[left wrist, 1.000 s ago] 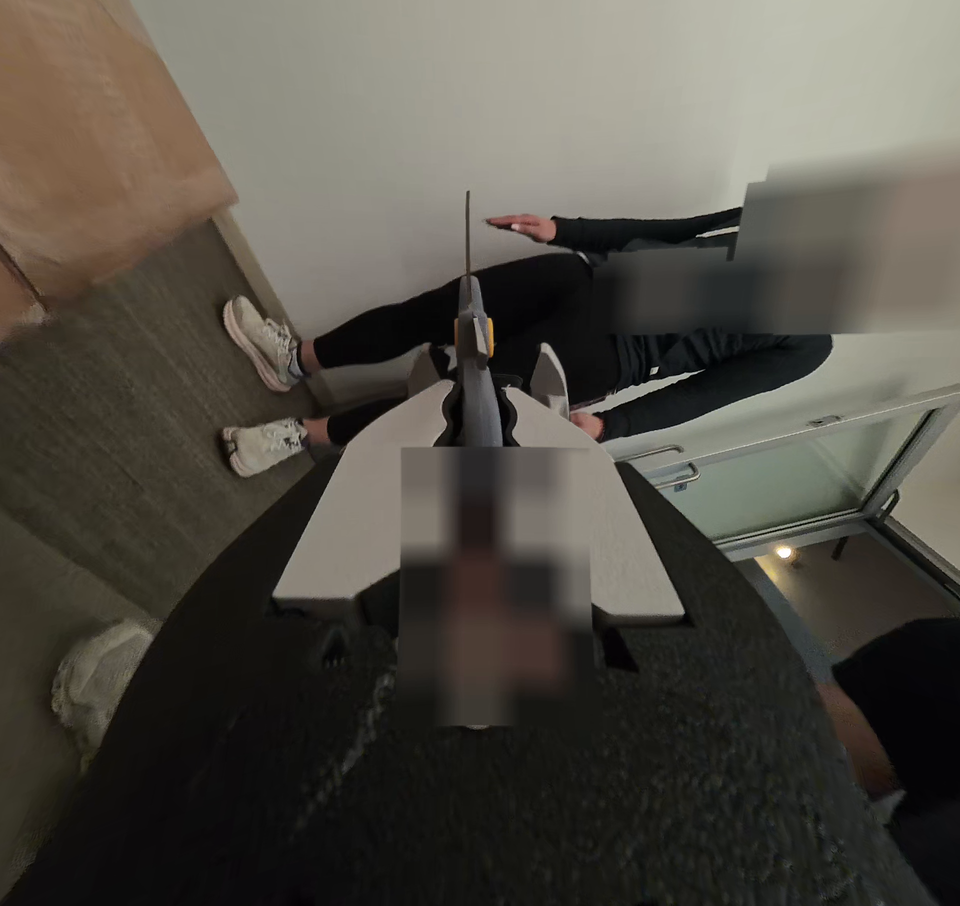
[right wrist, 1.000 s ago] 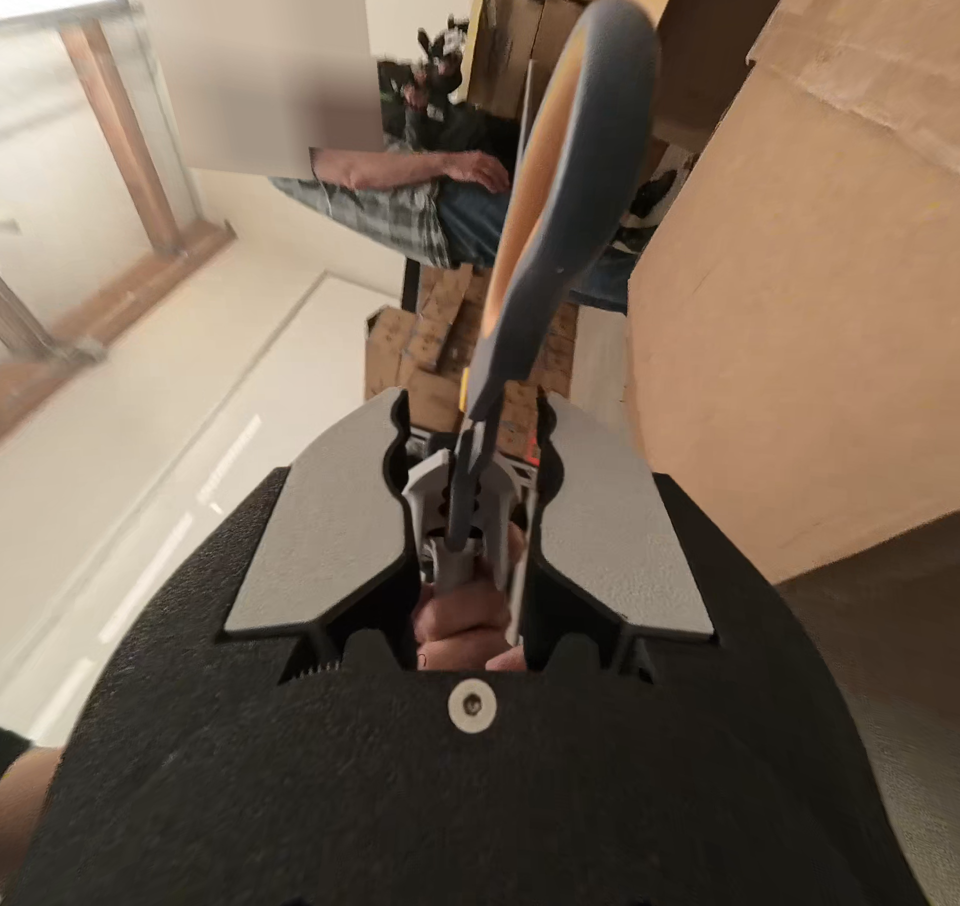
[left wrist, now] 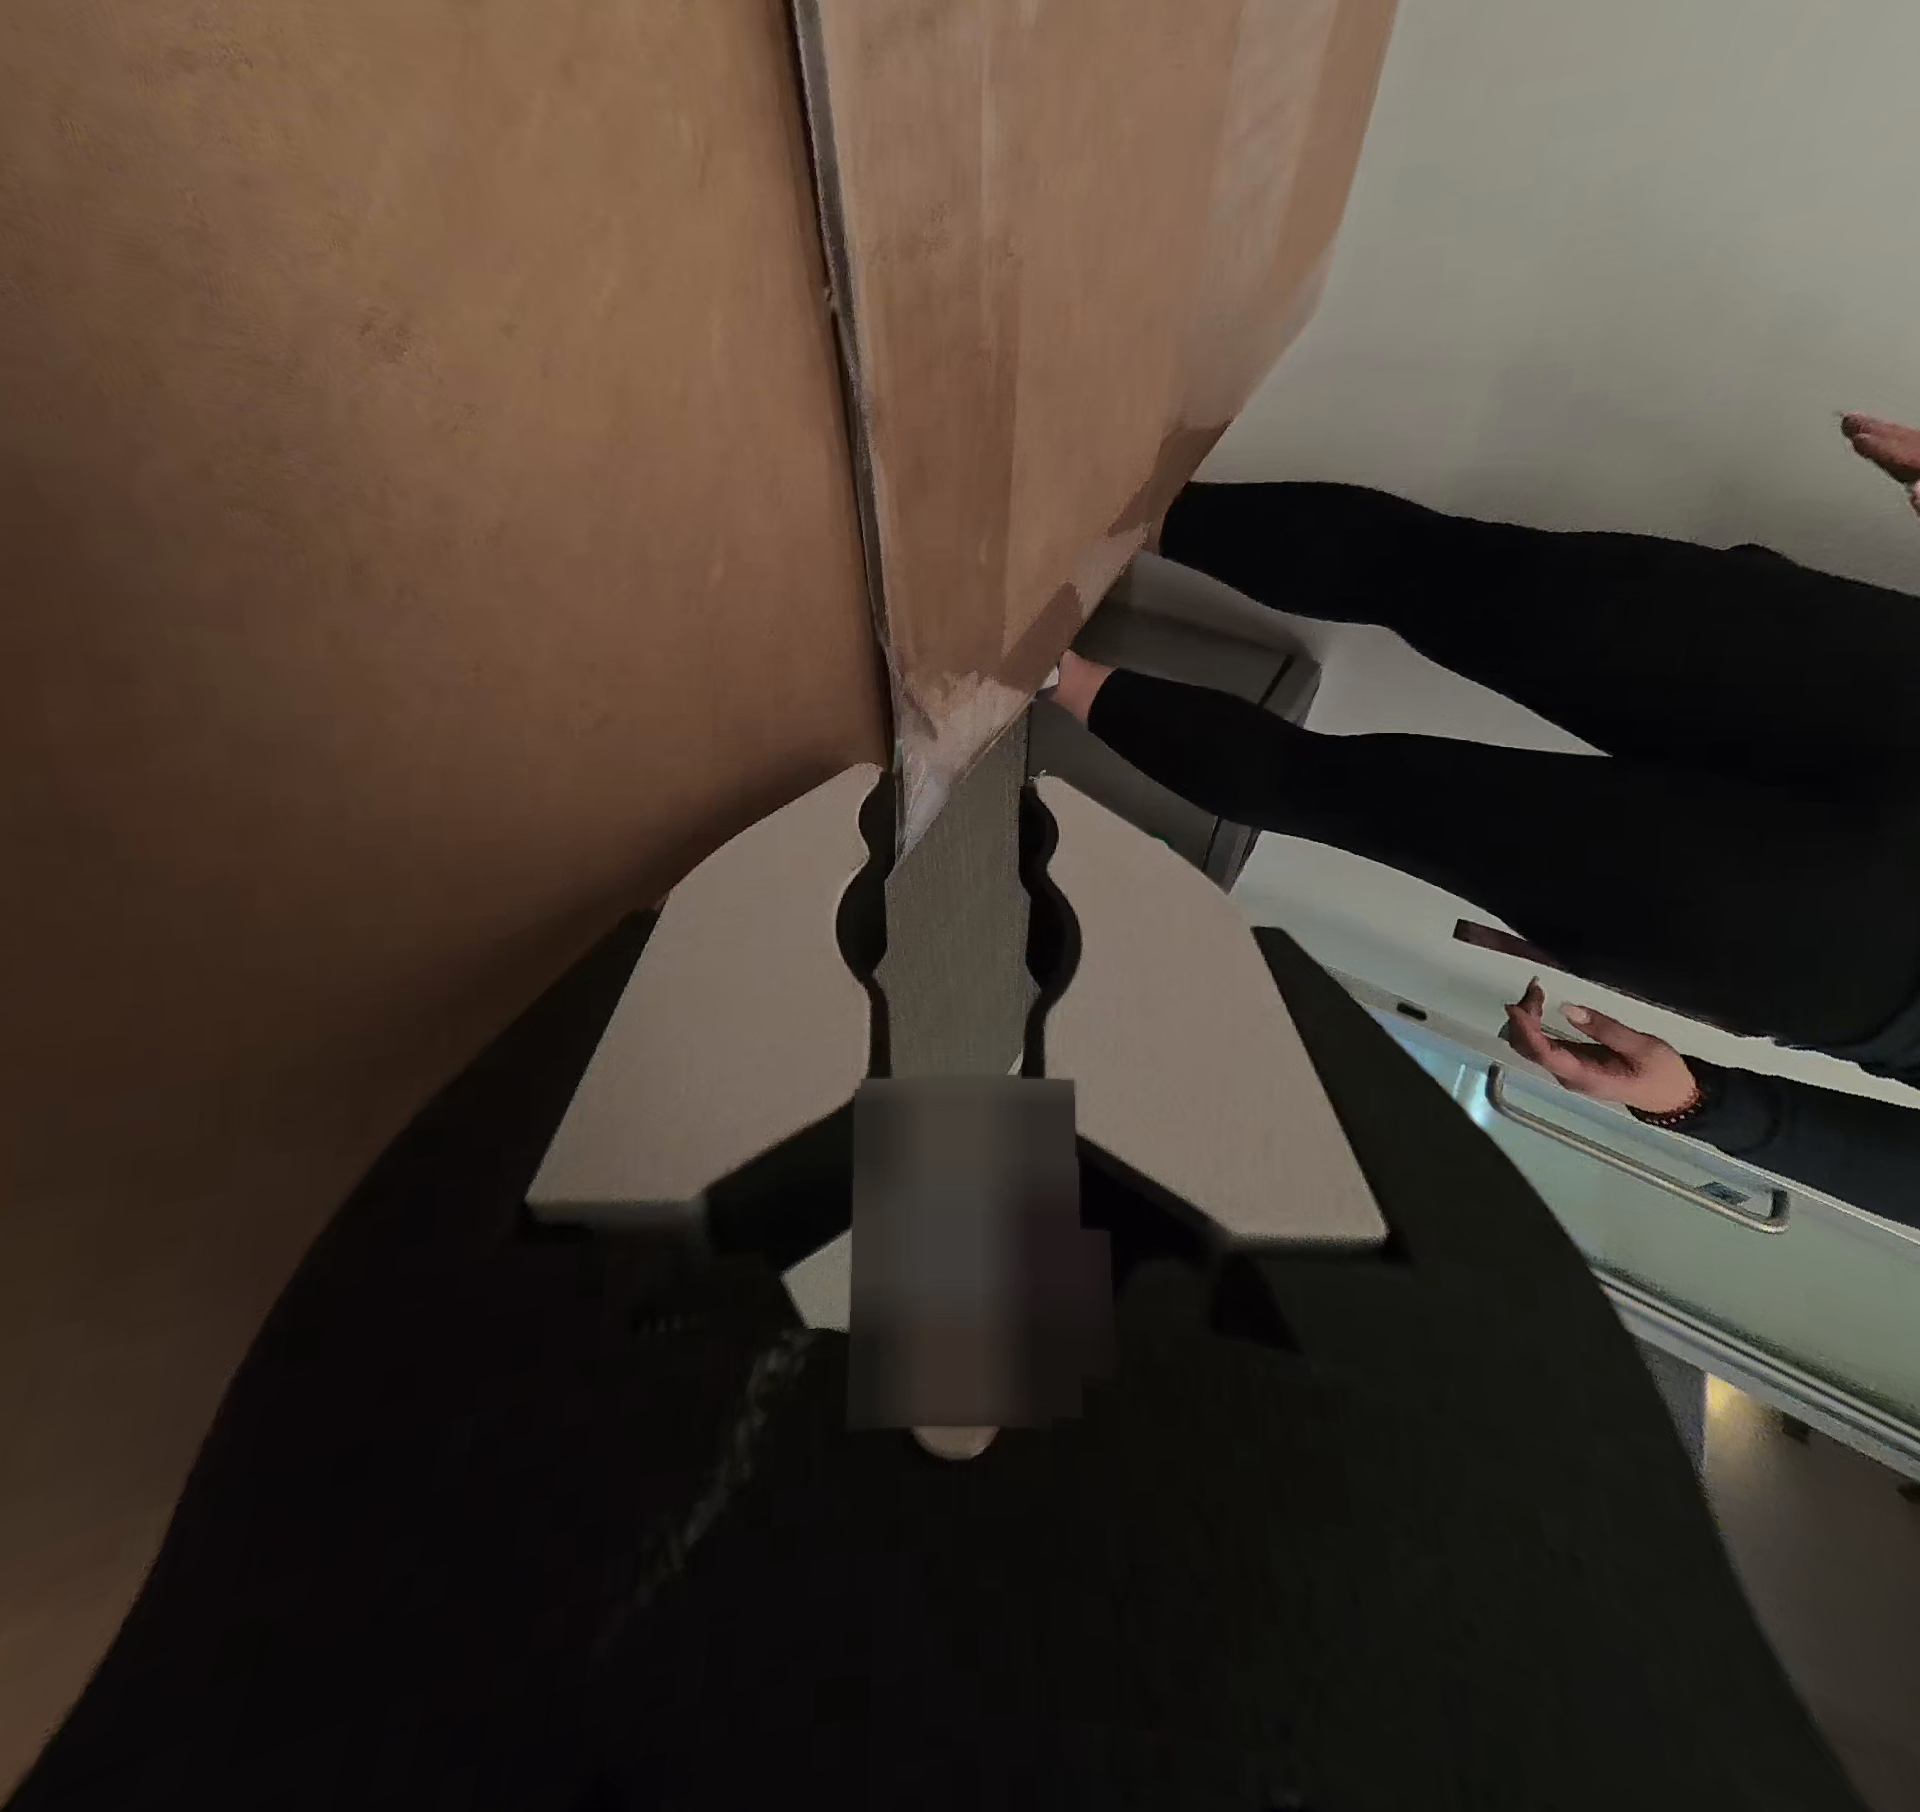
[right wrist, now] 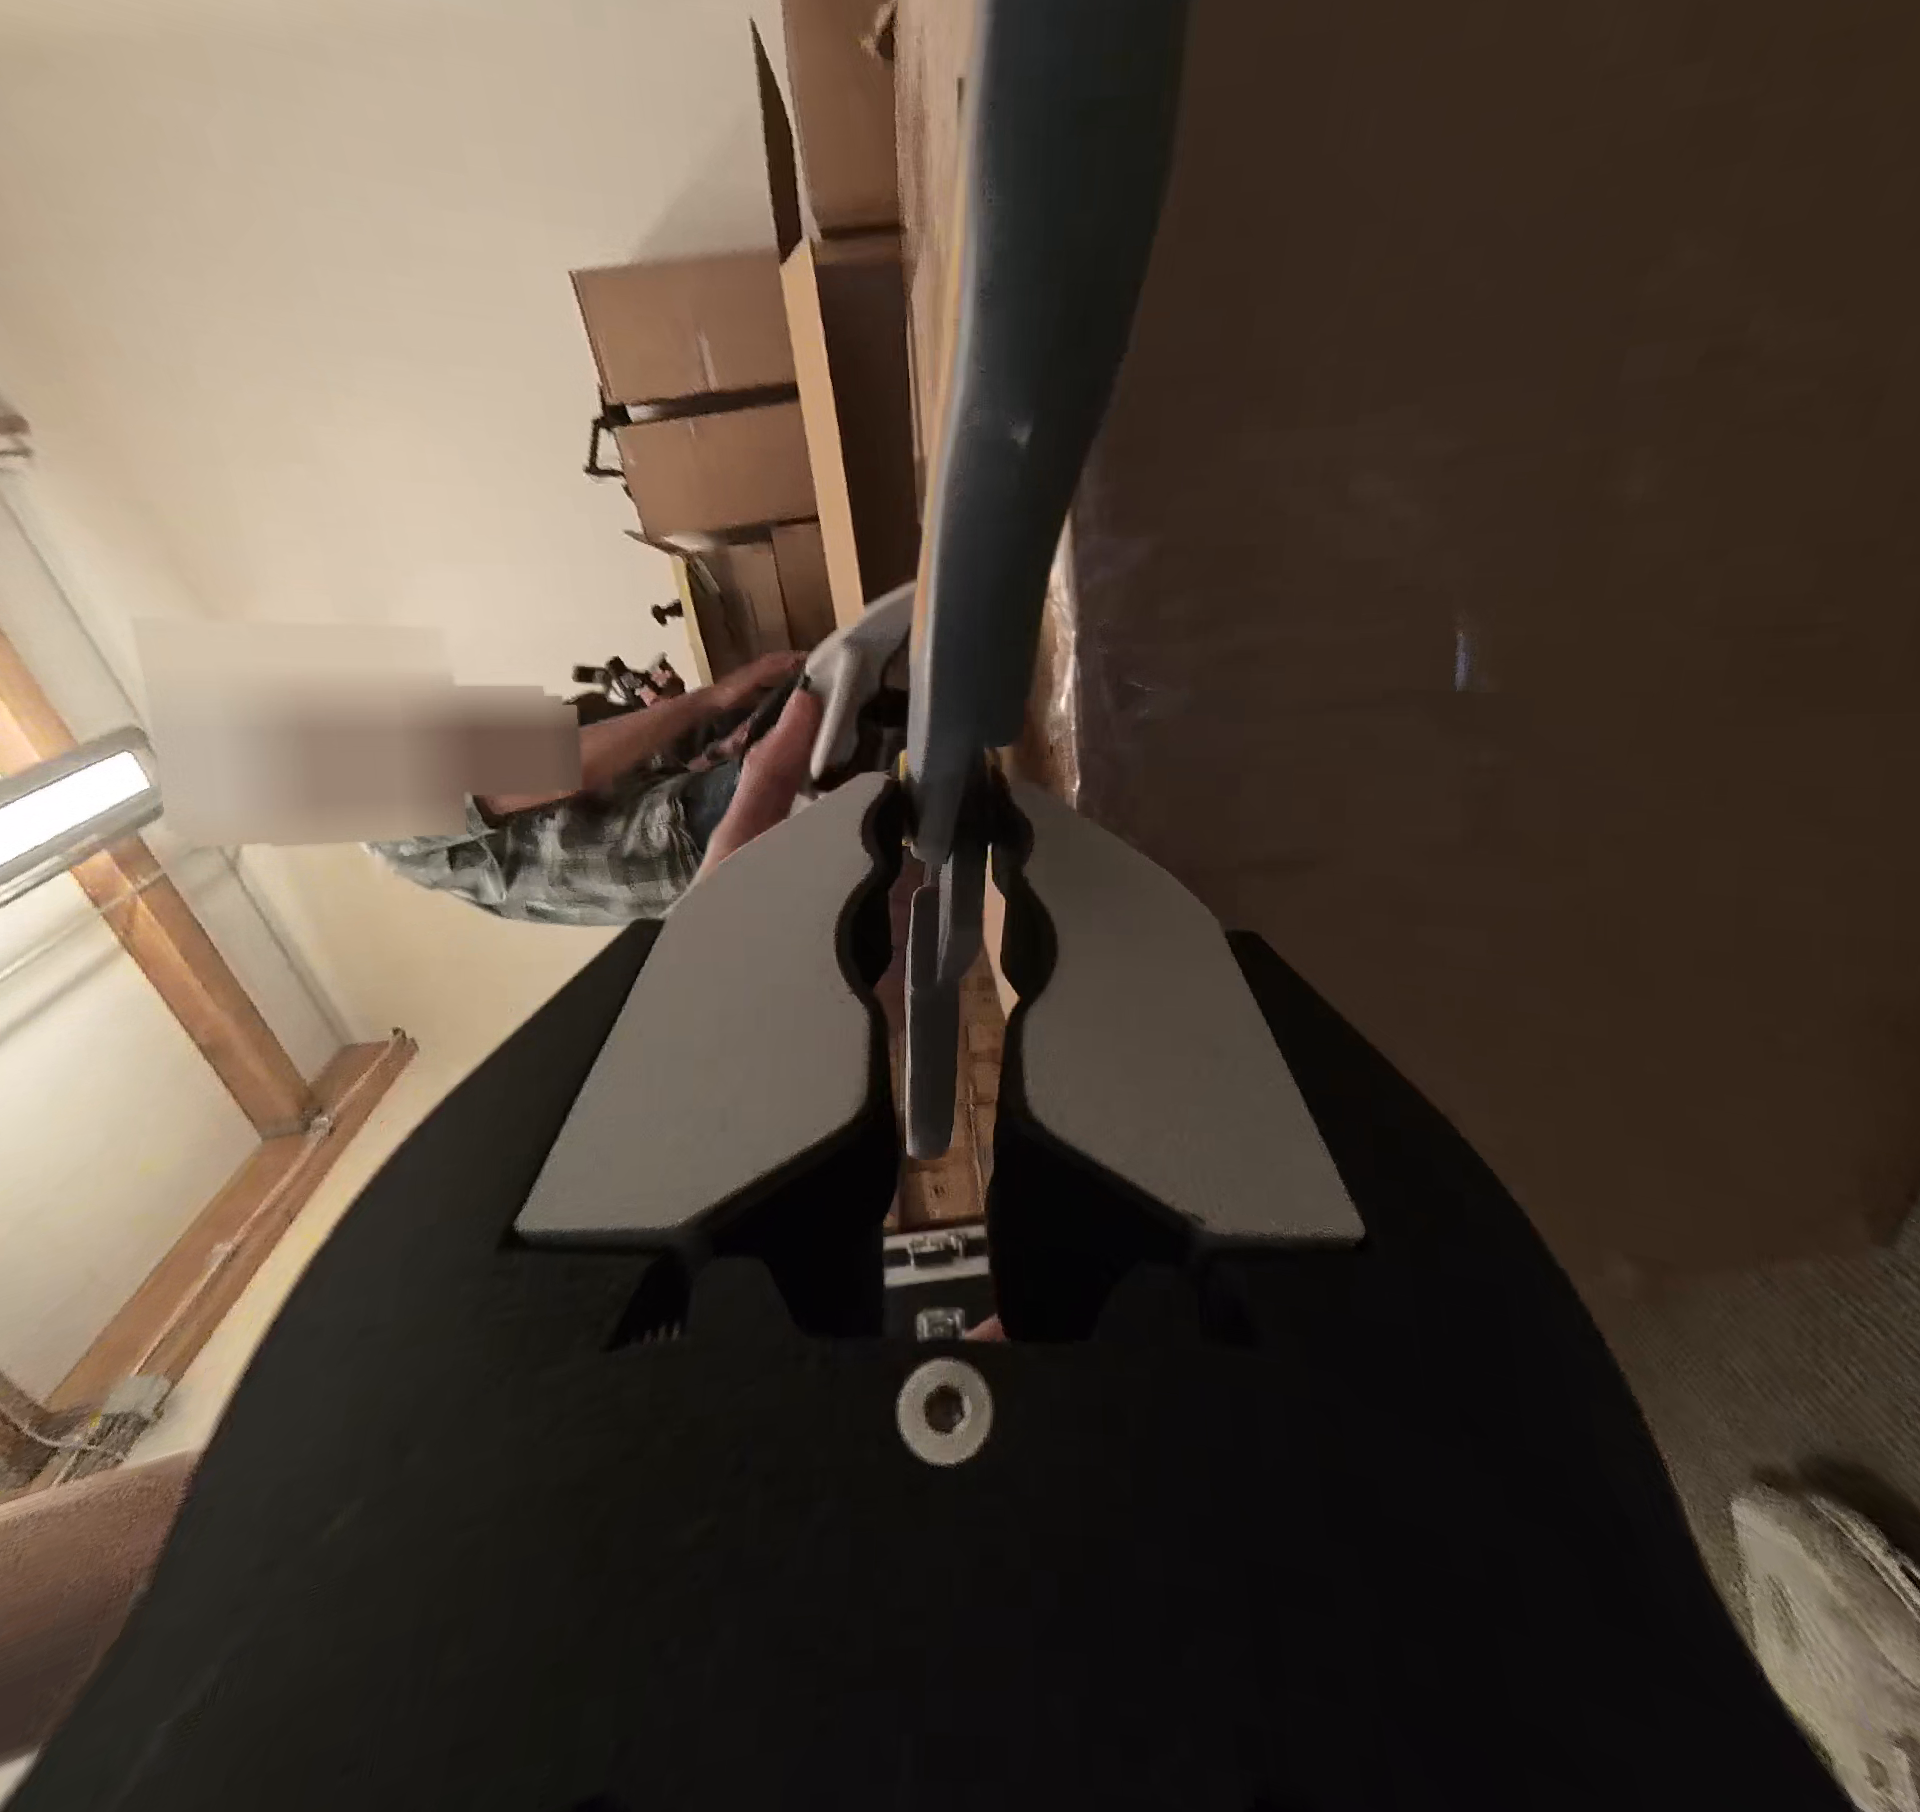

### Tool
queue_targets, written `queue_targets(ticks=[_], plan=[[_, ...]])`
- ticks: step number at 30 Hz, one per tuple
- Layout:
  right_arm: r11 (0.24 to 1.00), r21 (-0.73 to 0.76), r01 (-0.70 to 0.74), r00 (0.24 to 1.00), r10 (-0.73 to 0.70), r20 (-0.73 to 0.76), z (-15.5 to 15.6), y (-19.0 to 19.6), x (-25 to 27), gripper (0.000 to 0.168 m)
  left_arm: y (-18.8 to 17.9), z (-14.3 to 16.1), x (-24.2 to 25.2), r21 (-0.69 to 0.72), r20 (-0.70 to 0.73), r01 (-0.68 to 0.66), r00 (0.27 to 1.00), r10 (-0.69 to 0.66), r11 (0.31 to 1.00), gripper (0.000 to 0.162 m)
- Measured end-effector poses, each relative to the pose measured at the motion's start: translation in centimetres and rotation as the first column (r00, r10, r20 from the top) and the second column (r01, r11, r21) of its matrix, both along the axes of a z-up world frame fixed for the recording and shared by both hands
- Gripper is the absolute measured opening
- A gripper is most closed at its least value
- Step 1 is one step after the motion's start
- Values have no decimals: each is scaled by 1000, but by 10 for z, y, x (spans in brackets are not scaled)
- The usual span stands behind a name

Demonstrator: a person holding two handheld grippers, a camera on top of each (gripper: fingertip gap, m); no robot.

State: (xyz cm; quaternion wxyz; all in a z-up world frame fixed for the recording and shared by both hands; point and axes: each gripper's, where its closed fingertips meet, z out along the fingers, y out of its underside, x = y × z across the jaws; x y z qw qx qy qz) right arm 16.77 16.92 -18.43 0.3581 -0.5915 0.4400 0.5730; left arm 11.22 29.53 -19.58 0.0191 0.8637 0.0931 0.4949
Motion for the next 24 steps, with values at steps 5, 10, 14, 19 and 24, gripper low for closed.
queue_targets(ticks=[5,10,14,19,24], plan=[[1000,10,7,999,-7,35,10,-3,8,15,8,-2,20,-82,105,-2,994,11,997,9],[998,20,52,999,-52,16,8,-12,12,15,2,2,25,-38,65,66,996,-63,997,15],[995,31,97,995,-97,-13,10,-20,14,15,1,1,-2,44,-69,70,995,-67,997,21],[996,24,87,996,-87,-14,11,-28,10,15,7,-2,-5,24,-108,24,994,-21,999,28],[996,16,89,996,-89,-12,11,-37,11,14,24,-4,-1,86,-136,-54,988,66,995,22]])
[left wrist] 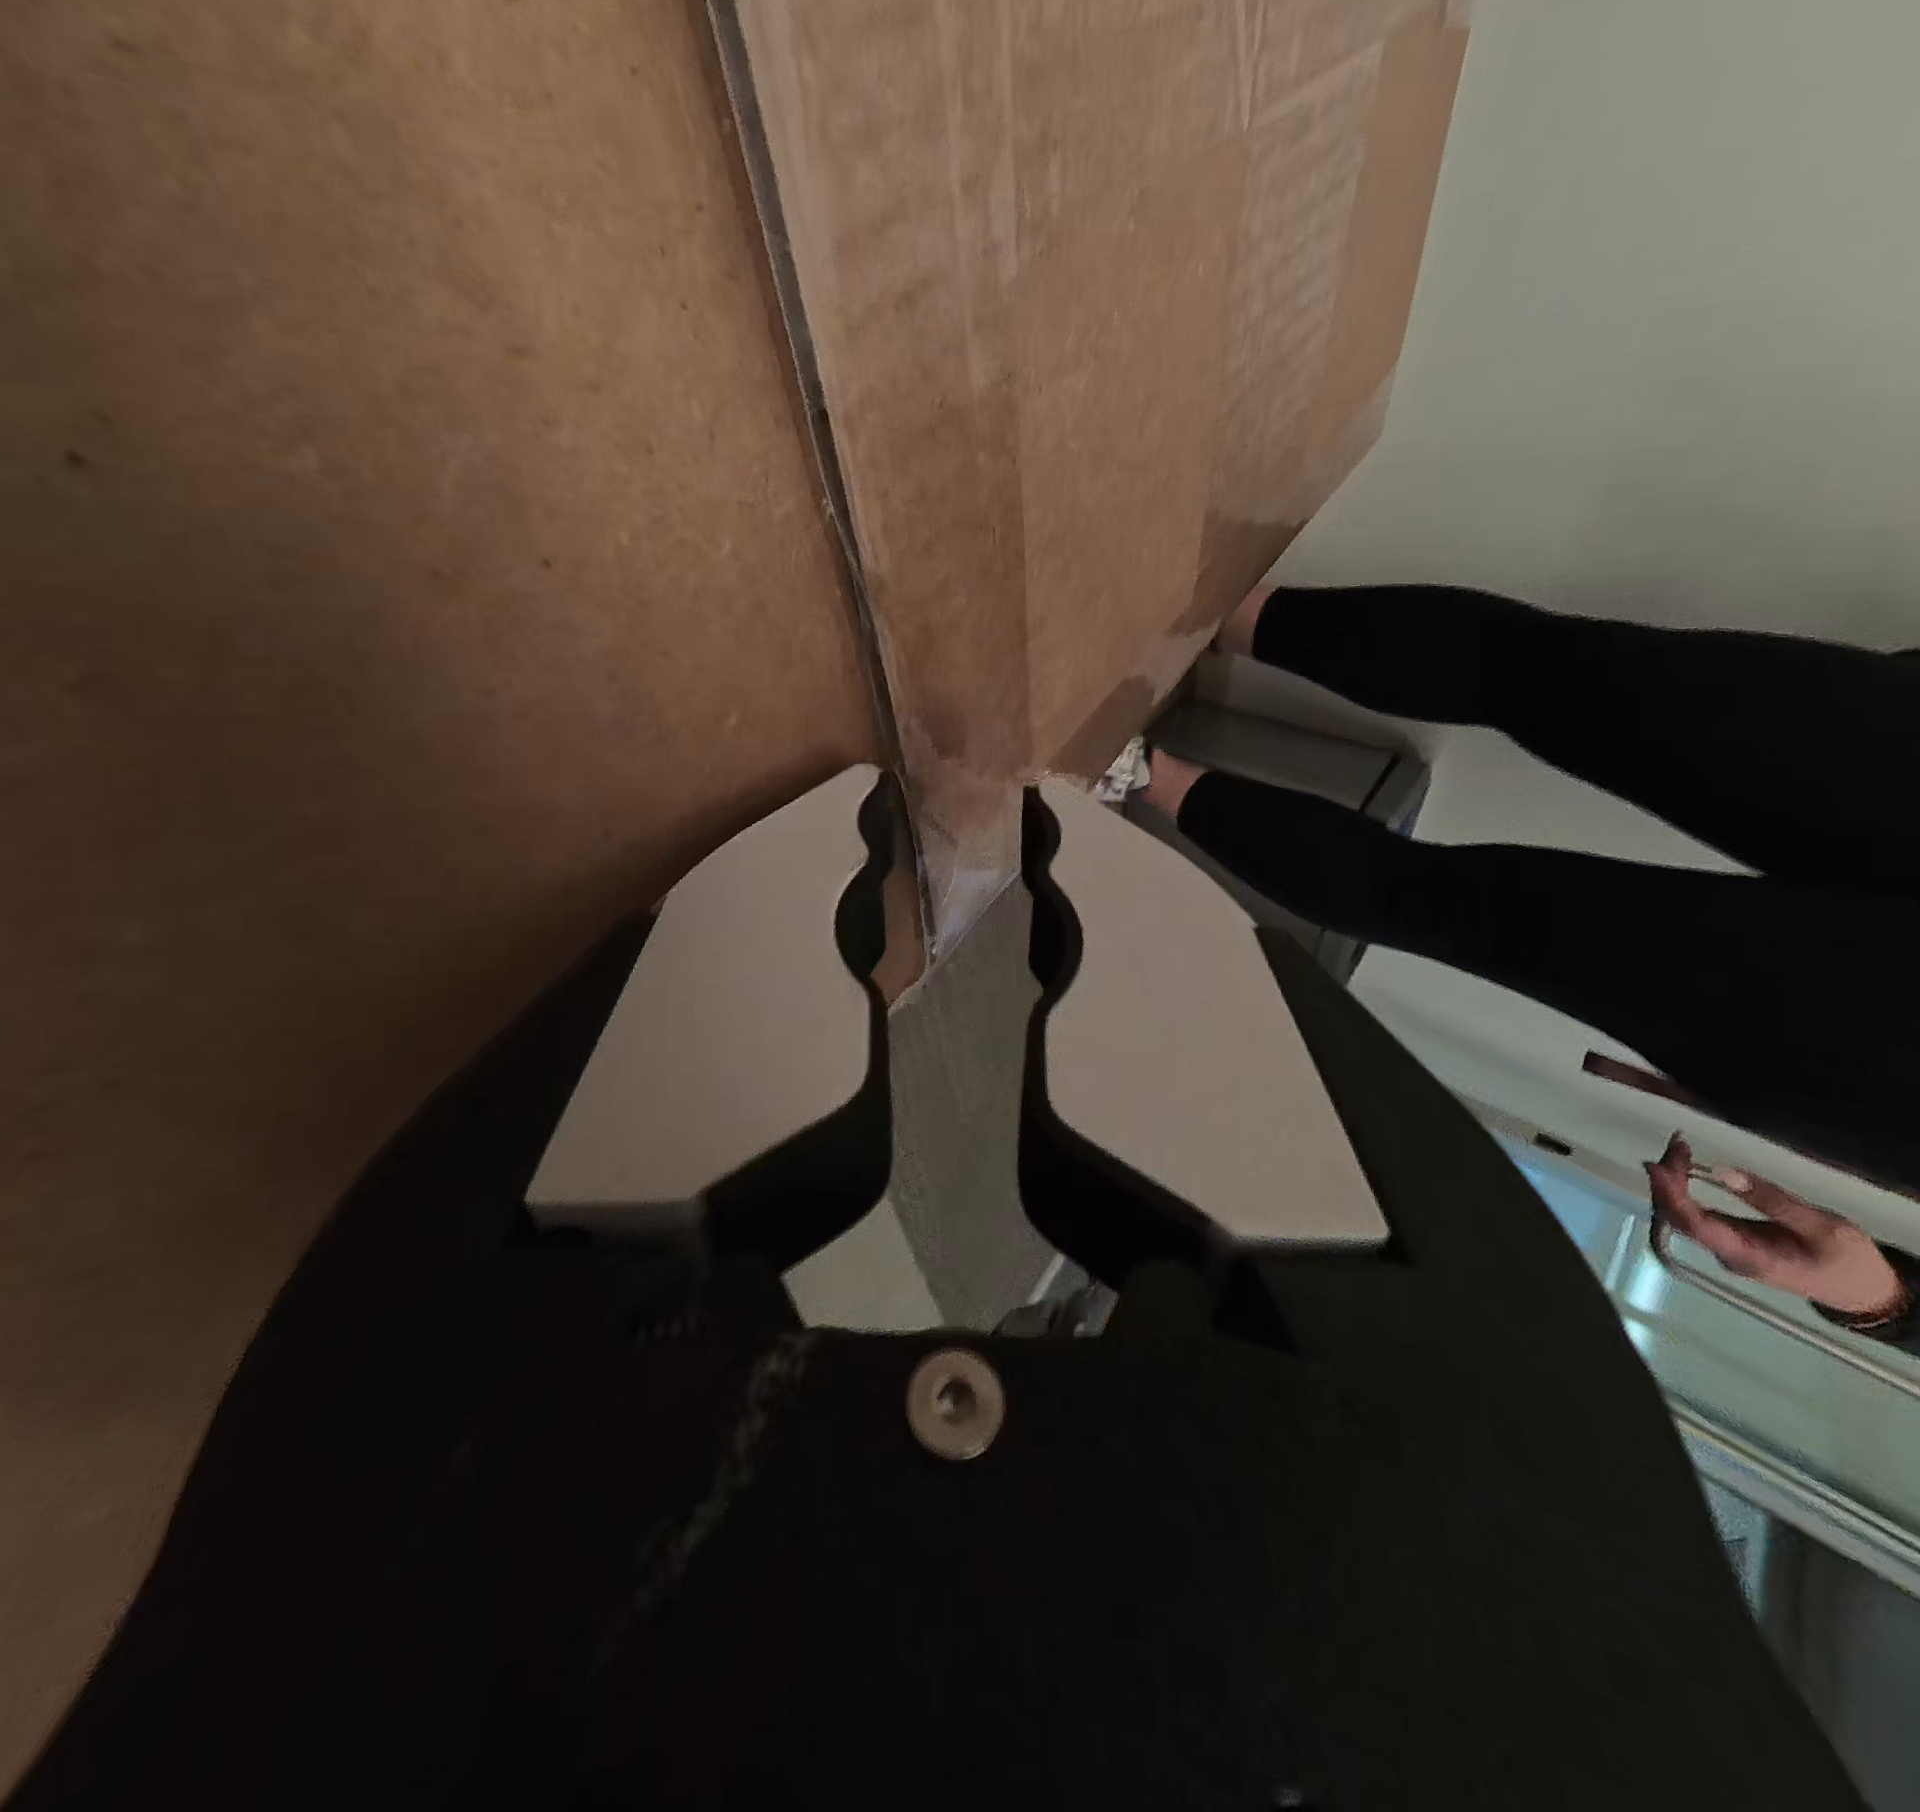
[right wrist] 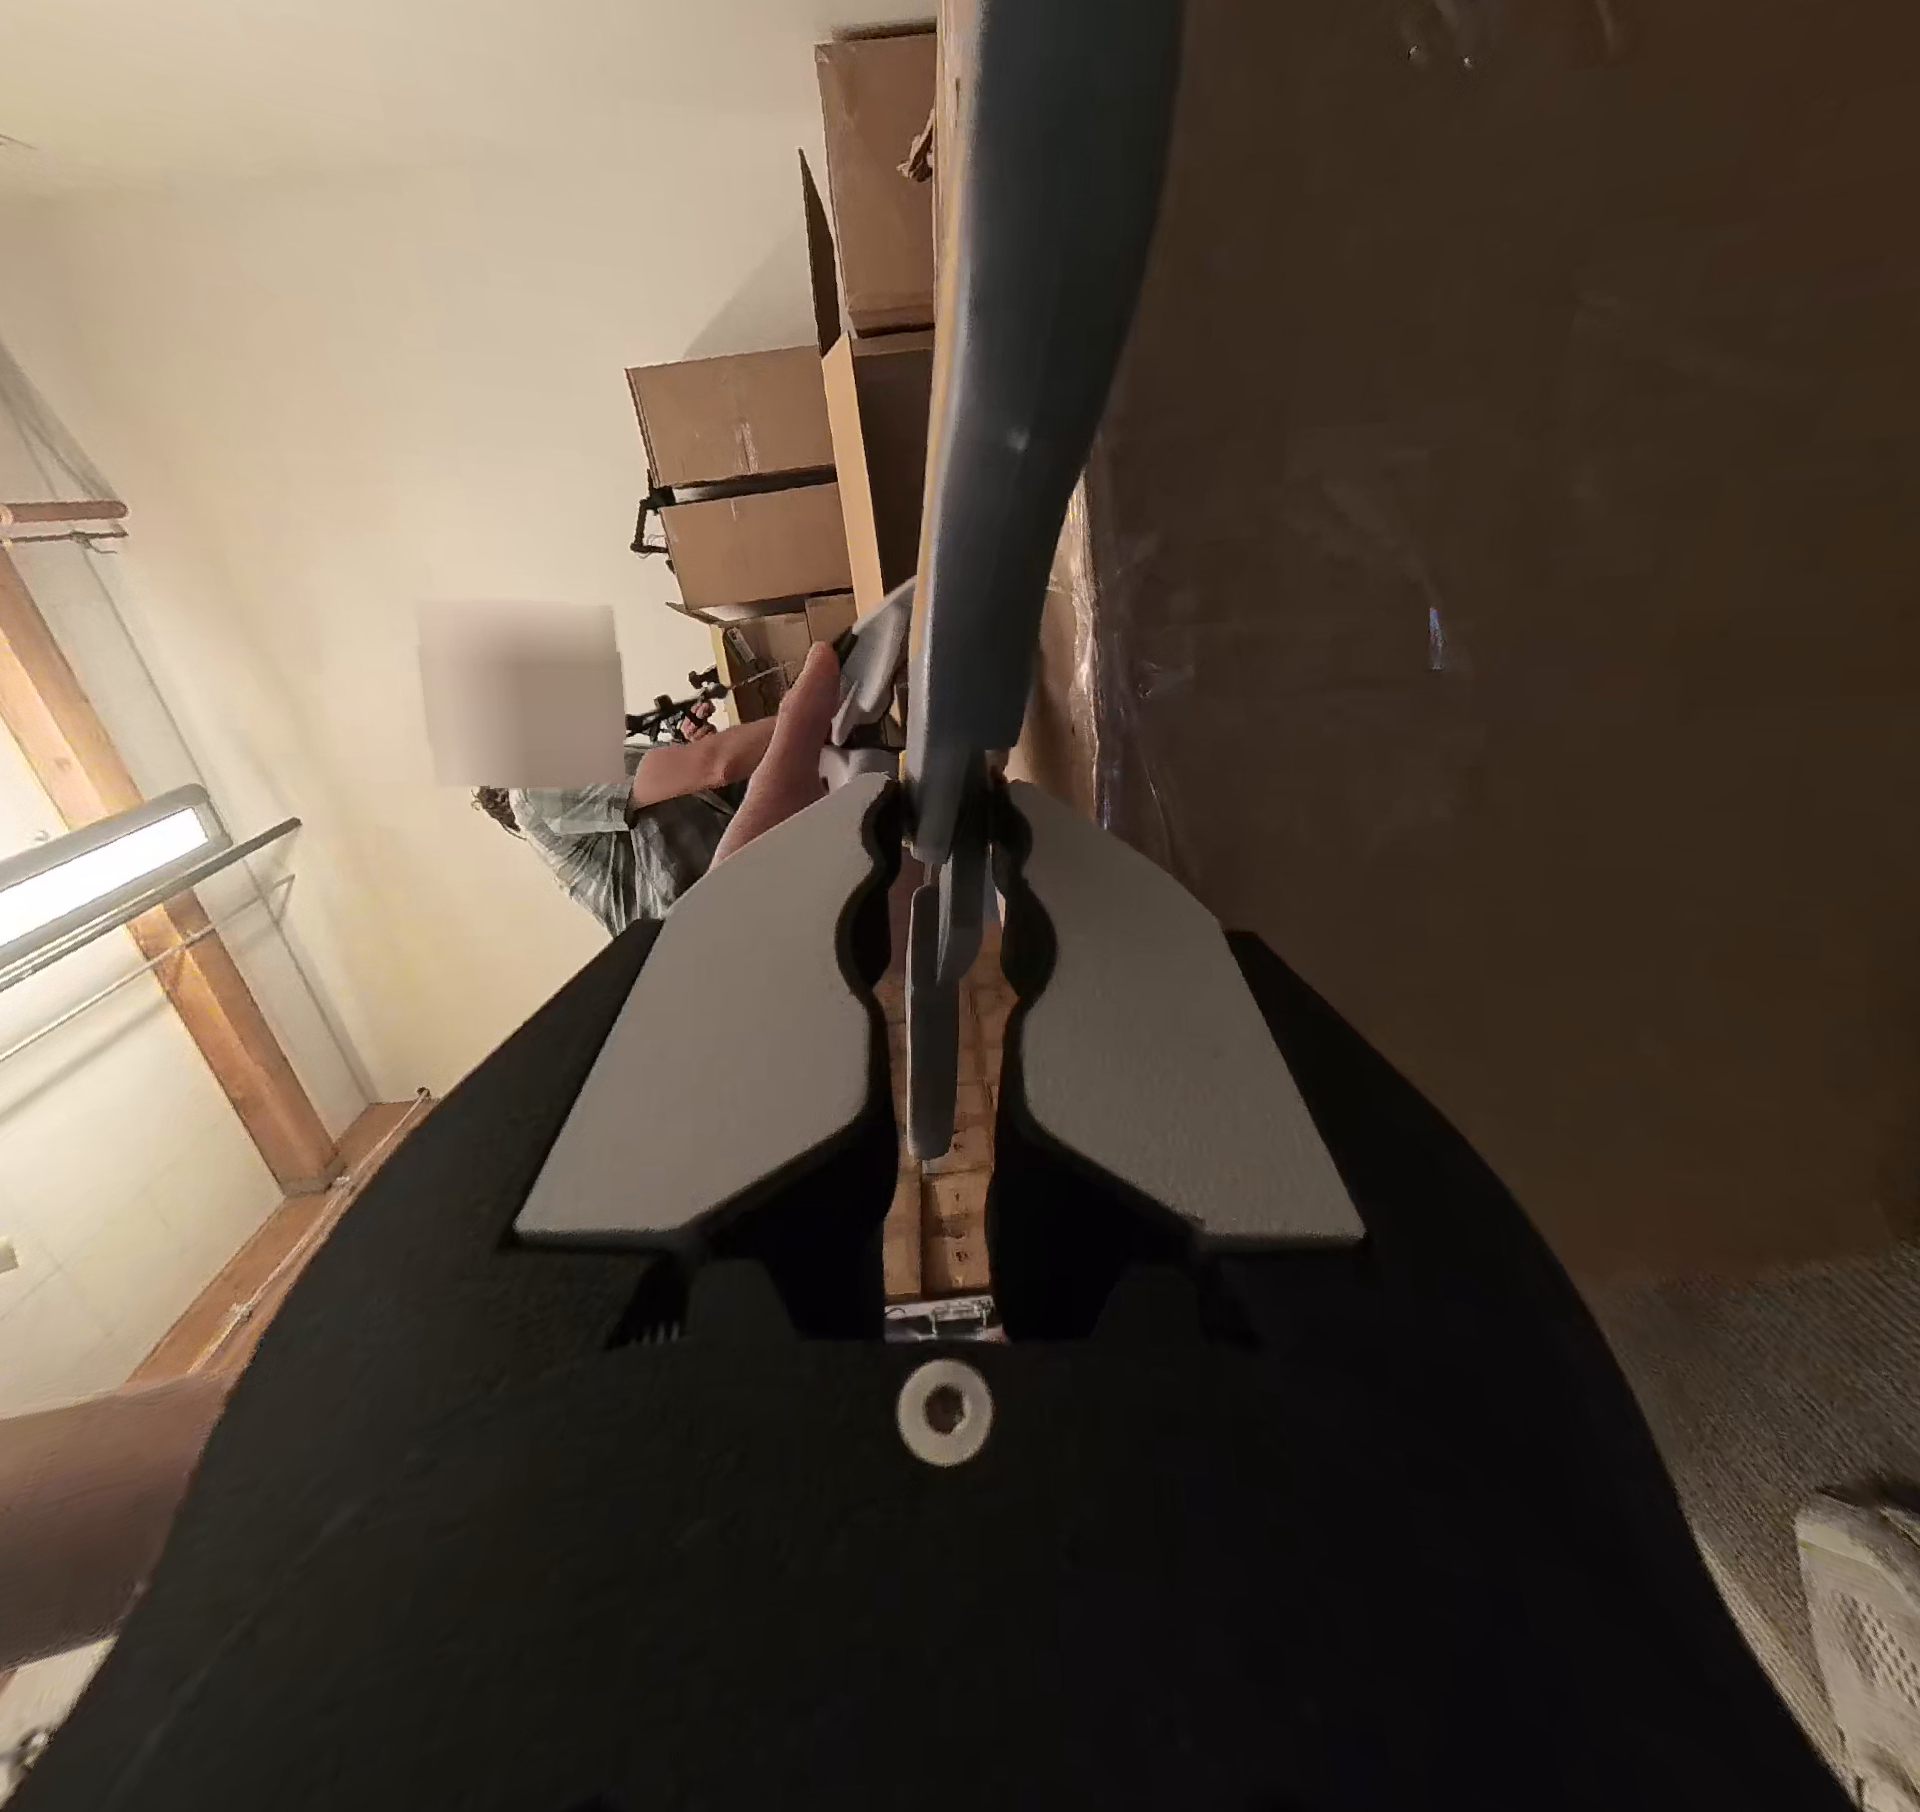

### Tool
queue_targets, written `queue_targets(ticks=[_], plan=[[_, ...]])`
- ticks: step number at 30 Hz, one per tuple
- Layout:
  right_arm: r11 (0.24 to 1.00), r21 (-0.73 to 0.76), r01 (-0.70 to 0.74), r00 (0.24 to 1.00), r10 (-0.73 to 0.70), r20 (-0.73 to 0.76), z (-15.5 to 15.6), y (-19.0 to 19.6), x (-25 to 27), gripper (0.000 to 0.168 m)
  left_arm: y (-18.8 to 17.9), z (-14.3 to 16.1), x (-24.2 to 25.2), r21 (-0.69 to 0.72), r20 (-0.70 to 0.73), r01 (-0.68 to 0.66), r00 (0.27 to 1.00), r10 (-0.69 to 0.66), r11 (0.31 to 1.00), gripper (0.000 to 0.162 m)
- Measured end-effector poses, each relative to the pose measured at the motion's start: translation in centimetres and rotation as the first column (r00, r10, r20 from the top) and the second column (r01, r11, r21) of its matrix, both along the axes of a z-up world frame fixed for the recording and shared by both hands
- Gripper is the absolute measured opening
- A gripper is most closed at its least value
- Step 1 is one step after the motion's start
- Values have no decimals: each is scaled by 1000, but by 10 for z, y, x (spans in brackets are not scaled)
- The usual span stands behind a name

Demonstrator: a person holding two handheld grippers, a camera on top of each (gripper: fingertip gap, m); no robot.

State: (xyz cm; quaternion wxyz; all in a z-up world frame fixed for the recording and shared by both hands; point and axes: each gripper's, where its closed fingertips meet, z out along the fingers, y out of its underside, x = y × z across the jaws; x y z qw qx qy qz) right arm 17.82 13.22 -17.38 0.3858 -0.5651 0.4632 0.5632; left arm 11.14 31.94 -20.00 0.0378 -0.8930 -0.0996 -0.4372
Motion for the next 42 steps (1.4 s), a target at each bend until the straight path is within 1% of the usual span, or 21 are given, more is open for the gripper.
queue_targets(ticks=[1,2,3,7,8,10,14,16,19,21,24,26,28,29,30,31,35,37,39,40,42], plan=[[1000,-1,6,1000,-6,-4,0,-2,1,15,1,-3,1,-20,8,-24,1000,24,1000,16],[1000,-3,13,1000,-13,-8,-1,-4,2,14,1,-7,-1,-38,-1,-51,999,51,998,4],[1000,-5,19,1000,-20,-9,-2,-6,4,14,1,-9,-2,-36,11,-63,998,64,997,0],[999,-4,37,999,-37,-14,-3,-11,8,14,1,-8,-2,-19,37,-65,997,66,998,0],[999,-5,39,999,-39,-12,-4,-12,9,15,2,-7,-1,-28,44,-64,997,65,998,2],[999,-2,46,999,-46,-17,-5,-13,9,15,2,0,3,-21,98,-30,995,32,999,17],[999,6,54,998,-54,-29,-5,-10,4,15,1,-1,2,12,82,109,991,-110,994,15],[999,5,41,999,-41,-32,-5,-9,-3,15,1,2,3,-10,118,108,987,-106,994,19],[1000,6,30,999,-30,-40,-4,-7,-9,15,1,13,4,-33,173,112,979,-105,993,37],[999,9,31,999,-31,-39,-1,-8,-10,15,14,20,-12,26,118,79,990,-81,997,39],[1000,8,27,999,-27,-28,2,-10,-9,14,49,30,-50,108,59,28,998,-34,994,52],[1000,5,23,999,-23,-23,2,-11,-8,14,73,24,-77,203,-83,103,993,-88,974,58],[1000,2,20,1000,-20,-18,2,-12,-8,14,96,17,-103,309,-259,217,956,-137,926,59],[1000,0,18,1000,-18,-16,1,-12,-9,14,104,15,-109,325,-292,239,946,-143,915,57],[1000,-3,16,1000,-16,-14,1,-12,-9,14,107,14,-110,312,-275,223,952,-137,924,52],[1000,-5,14,1000,-14,-12,1,-12,-10,14,109,14,-109,308,-257,210,957,-131,928,53],[1000,-3,9,1000,-9,-10,5,-9,-13,15,112,14,-101,322,-271,226,953,-139,920,55],[1000,1,10,1000,-10,-17,10,-7,-14,14,123,15,-105,338,-275,212,954,-119,917,55],[1000,8,6,1000,-6,-20,15,-6,-14,14,142,13,-115,344,-293,206,951,-103,916,49],[1000,11,2,1000,-2,-16,18,-6,-15,15,152,11,-120,348,-322,231,940,-115,908,45],[1000,15,-4,1000,4,-3,22,-6,-14,14,165,5,-128,335,-440,357,877,-191,872,38]])
